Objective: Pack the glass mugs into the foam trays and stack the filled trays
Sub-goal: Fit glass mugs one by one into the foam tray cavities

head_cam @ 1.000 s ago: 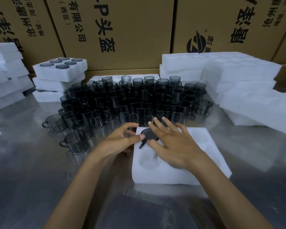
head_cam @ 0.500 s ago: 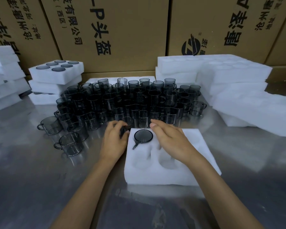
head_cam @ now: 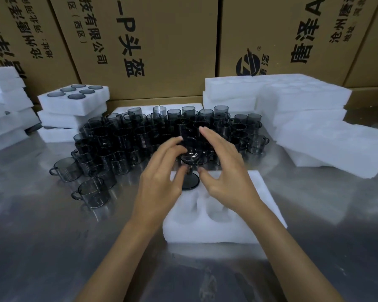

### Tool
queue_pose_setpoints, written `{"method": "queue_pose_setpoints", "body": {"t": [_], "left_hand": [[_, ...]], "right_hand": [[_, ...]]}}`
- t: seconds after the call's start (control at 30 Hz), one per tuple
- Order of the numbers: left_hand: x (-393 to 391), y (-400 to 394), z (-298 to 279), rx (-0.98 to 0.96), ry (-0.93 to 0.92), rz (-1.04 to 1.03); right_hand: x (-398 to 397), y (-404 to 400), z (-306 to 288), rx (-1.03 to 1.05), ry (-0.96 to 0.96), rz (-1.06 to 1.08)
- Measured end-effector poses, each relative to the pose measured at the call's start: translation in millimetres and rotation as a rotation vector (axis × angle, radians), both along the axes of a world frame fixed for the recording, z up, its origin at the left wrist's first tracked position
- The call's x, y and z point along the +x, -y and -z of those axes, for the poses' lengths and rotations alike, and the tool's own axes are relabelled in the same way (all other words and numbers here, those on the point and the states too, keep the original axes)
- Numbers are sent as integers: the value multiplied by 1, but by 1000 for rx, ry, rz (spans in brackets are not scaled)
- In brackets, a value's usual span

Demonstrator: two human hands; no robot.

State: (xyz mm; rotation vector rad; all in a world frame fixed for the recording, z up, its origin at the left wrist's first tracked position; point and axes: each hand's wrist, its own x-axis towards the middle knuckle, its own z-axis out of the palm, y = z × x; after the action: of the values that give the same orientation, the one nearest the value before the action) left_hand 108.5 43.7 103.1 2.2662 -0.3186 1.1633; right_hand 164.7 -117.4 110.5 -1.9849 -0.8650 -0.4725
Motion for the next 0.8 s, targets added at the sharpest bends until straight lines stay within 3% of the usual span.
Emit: {"method": "queue_pose_setpoints", "body": {"t": [0.1, 0.27, 0.53, 0.8], "left_hand": [[-4, 9, 0, -101, -73, 38], [-3, 11, -1, -134, -184, 117], [6, 15, 9, -156, -441, 224], [7, 15, 12, -135, -506, 215]], "right_hand": [[-1, 2, -4, -41, 120, 34], [2, 18, -7, -71, 109, 77], [10, 47, -3, -230, -192, 103], [12, 49, -2, -270, -275, 89]]}}
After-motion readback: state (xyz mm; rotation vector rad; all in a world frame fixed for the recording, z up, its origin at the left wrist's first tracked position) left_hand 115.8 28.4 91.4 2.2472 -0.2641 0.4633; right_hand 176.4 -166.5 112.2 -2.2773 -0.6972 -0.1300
